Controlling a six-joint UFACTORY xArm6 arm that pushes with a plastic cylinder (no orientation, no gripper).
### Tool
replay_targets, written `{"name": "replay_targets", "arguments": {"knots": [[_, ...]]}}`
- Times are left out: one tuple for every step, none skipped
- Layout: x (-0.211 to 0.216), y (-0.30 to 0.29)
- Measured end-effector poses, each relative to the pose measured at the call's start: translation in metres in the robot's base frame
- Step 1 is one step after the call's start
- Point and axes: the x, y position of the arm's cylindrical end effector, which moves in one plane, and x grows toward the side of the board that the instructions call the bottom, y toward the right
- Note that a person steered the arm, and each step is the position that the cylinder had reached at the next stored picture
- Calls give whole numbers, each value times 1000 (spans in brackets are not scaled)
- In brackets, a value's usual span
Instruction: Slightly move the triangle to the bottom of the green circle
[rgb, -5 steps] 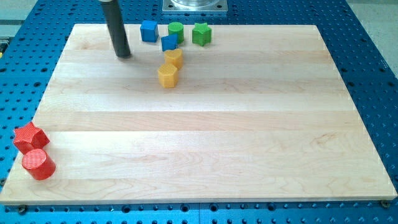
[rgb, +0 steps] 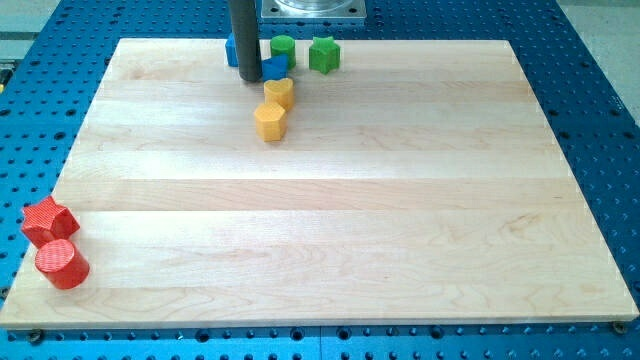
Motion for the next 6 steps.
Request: {"name": "replay_targets", "arguments": {"knots": [[0,0],[0,2],[0,7],[0,4],[39,-68],[116,-154]]}}
